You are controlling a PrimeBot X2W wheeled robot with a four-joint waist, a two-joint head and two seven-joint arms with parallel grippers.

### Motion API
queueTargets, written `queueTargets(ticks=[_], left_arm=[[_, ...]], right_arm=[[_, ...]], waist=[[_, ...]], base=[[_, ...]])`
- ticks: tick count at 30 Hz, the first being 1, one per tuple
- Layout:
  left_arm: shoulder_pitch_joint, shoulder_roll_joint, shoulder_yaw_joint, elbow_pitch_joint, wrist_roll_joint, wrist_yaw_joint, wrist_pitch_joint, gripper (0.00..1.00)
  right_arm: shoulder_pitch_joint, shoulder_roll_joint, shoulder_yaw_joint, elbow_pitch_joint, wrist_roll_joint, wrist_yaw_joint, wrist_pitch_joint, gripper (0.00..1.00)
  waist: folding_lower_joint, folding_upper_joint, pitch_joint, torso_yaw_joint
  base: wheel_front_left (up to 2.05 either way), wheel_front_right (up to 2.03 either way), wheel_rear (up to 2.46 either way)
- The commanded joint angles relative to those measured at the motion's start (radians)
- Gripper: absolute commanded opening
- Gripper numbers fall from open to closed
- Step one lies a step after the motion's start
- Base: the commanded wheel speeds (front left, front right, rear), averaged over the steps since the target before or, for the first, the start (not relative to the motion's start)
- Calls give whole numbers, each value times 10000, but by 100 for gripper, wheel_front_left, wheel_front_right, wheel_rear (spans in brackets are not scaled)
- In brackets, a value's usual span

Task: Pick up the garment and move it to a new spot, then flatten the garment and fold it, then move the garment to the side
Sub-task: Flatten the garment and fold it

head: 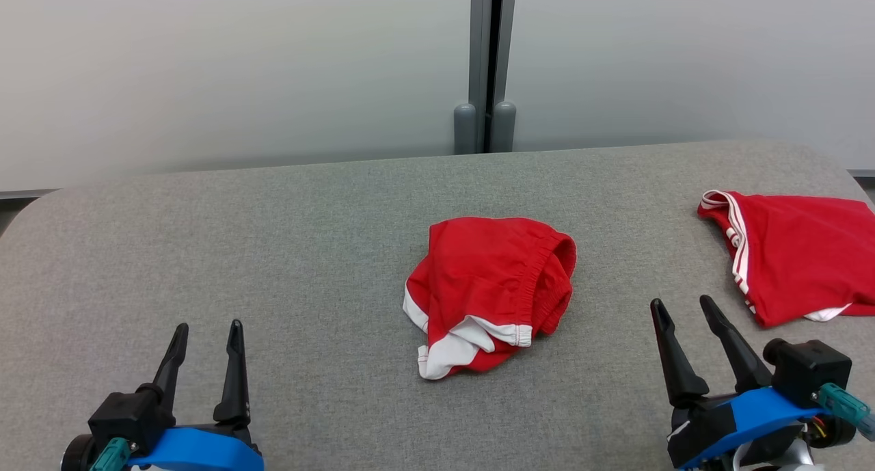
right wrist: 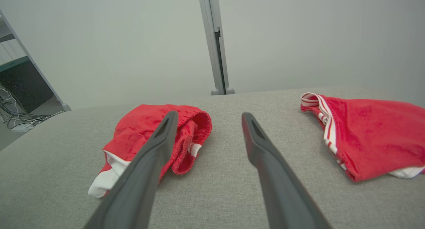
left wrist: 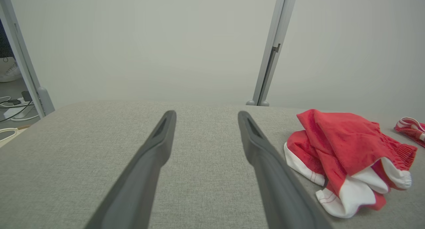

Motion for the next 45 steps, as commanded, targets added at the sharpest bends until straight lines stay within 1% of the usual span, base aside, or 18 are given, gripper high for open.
queueTargets(ticks=[1, 17, 22, 25, 26, 30, 31, 32, 35, 39, 45], left_arm=[[119, 5, -22, -80, -43, 39, 29, 100], [253, 30, -124, -475, -147, 214, 167, 100], [151, 24, -178, -598, -134, 257, 198, 100], [90, 39, -214, -661, -104, 294, 234, 100], [90, 39, -214, -661, -104, 294, 234, 100], [-49, 39, -278, -700, -88, 270, 255, 100], [-118, 40, -320, -705, -76, 245, 295, 100], [-118, 40, -320, -705, -76, 245, 295, 100], [-211, 52, -367, -716, -84, 239, 316, 100], [-287, 51, -460, -712, -63, 217, 355, 100], [-240, 74, -500, -621, -143, 198, 331, 100]], right_arm=[[121, 8, -2, 24, 95, 5, -4, 100], [101, 8, 117, 7, 104, 5, 64, 100], [-270, 8, 541, 193, 215, 5, 291, 100], [-623, 8, 952, 664, 314, 6, 848, 100], [-623, 8, 952, 664, 314, 6, 848, 100], [-1355, 8, 1626, 1571, 623, 6, 1404, 100], [-1768, 4, 1935, 2141, 816, 6, 1564, 100], [-1768, 4, 1935, 2141, 816, 6, 1564, 100], [-2319, 2, 2242, 3095, 940, 6, 1720, 100], [-2935, 1, 2506, 4259, 977, 6, 1713, 100], [-3474, 1, 2917, 5420, 1316, 6, 1355, 100]], waist=[[0, 0, -3, 6], [0, 0, 82, 85], [0, 0, 235, 181], [0, 0, 353, 237], [0, 0, 353, 237], [0, 0, 492, 383], [0, 0, 564, 492], [0, 0, 564, 492], [0, 0, 645, 650], [0, 0, 712, 874], [0, 0, 635, 1034]], base=[[0, 0, 0], [0, 0, 0], [0, 0, 0], [0, 0, 0], [0, 0, 0], [0, 0, 0], [0, 0, 0], [0, 0, 0], [0, 0, 0], [0, 0, 0], [0, 0, 0]])
